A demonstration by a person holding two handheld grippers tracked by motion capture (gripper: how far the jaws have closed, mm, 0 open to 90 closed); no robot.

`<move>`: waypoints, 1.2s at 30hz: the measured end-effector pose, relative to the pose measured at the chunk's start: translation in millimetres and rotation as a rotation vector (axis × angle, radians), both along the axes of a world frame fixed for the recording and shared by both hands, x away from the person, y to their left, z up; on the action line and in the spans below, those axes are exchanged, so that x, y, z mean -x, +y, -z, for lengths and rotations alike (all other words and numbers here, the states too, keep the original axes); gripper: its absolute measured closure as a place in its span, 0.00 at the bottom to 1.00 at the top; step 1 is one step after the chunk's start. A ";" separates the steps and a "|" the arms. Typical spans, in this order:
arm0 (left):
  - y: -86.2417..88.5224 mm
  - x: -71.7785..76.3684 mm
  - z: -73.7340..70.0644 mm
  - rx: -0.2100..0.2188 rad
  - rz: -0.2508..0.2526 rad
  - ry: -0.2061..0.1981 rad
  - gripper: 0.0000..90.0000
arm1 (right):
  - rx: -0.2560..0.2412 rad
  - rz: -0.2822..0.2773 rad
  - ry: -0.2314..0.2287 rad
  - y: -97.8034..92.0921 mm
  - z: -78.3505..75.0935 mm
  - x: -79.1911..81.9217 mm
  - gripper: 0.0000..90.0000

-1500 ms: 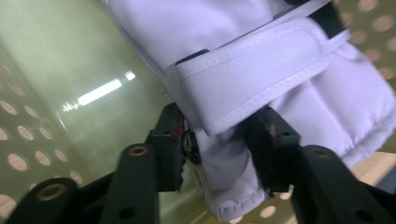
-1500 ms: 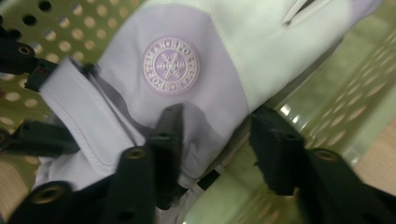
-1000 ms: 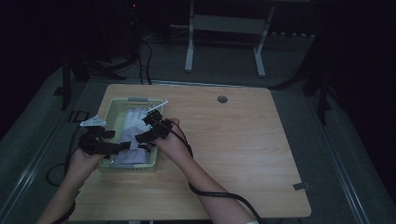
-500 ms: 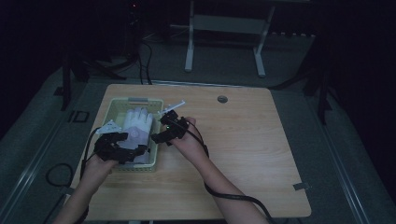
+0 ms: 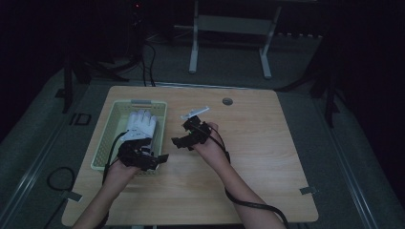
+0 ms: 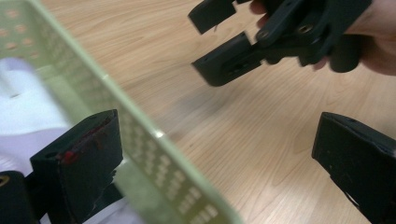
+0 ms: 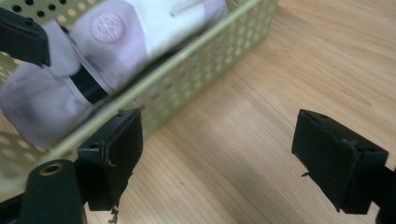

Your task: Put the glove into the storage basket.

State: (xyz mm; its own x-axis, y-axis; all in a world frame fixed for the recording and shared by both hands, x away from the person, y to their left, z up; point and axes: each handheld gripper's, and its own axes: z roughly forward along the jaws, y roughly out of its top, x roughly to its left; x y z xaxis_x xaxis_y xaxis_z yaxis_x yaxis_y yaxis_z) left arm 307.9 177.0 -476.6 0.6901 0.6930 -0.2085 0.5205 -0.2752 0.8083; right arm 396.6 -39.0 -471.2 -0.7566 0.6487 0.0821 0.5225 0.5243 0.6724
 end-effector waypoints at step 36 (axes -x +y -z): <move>-94.7 21.2 38.4 -0.114 0.124 -0.044 0.02 | -0.030 0.014 0.006 -89.3 51.6 14.7 0.17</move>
State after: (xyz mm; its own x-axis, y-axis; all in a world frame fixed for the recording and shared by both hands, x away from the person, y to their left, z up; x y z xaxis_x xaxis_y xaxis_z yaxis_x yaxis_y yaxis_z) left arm 286.6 82.4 -515.0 0.7784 0.6197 -0.1009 0.4418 -0.4265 0.7893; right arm 381.9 -128.3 -522.7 -0.7470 0.6563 0.1062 0.5334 0.4964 0.6849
